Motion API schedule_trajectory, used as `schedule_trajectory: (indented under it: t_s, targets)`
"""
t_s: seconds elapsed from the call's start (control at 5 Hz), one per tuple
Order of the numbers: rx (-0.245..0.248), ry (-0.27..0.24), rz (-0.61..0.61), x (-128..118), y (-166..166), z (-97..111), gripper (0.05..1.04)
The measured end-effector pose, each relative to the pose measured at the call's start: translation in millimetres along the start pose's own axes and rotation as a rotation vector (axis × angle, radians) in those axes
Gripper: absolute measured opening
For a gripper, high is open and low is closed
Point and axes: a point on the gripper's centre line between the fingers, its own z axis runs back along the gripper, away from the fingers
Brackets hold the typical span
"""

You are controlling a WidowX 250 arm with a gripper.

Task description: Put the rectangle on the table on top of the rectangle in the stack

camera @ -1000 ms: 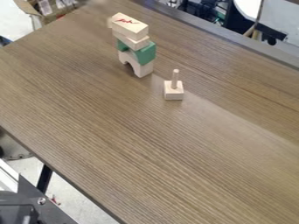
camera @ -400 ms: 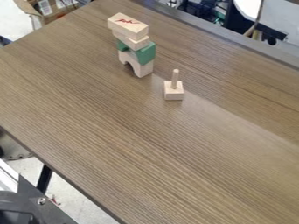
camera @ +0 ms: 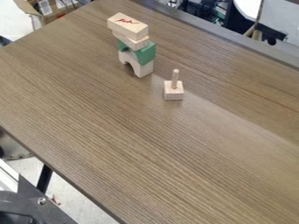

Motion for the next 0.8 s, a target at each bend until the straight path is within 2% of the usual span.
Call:
schedule_trajectory:
  t_s: [0.6, 0.8]
  targets:
    - [0.064, -0.024, 0.003, 4, 15, -25, 0.556]
    - [0.068, -0.05, 0.01, 4, 19, -22, 0.556]
